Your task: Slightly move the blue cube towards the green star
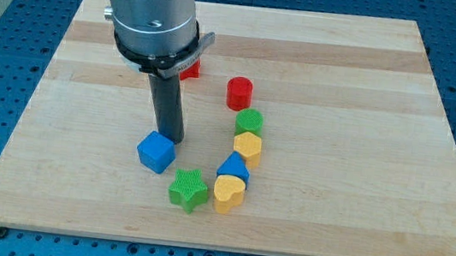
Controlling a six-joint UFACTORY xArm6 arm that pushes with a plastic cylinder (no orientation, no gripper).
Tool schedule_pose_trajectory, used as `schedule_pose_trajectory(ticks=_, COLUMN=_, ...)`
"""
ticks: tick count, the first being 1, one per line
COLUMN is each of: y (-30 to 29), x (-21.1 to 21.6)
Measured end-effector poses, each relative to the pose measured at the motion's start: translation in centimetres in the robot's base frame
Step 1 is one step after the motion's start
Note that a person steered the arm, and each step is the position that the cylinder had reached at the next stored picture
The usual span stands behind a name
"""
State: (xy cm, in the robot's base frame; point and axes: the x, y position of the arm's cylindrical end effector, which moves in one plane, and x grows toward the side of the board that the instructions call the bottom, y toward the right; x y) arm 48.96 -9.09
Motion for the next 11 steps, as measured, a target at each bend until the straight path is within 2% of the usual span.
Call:
schedule_pose_trajectory(ticks=2, y=0.0, x=-1.1)
schedule_pose_trajectory(ticks=4, y=-2.6, x=-2.7)
schedule_pose_trajectory(ticks=5, y=-5.2, x=-2.2)
schedule_pose_trajectory(ticks=11, y=-3.0, x=0.2)
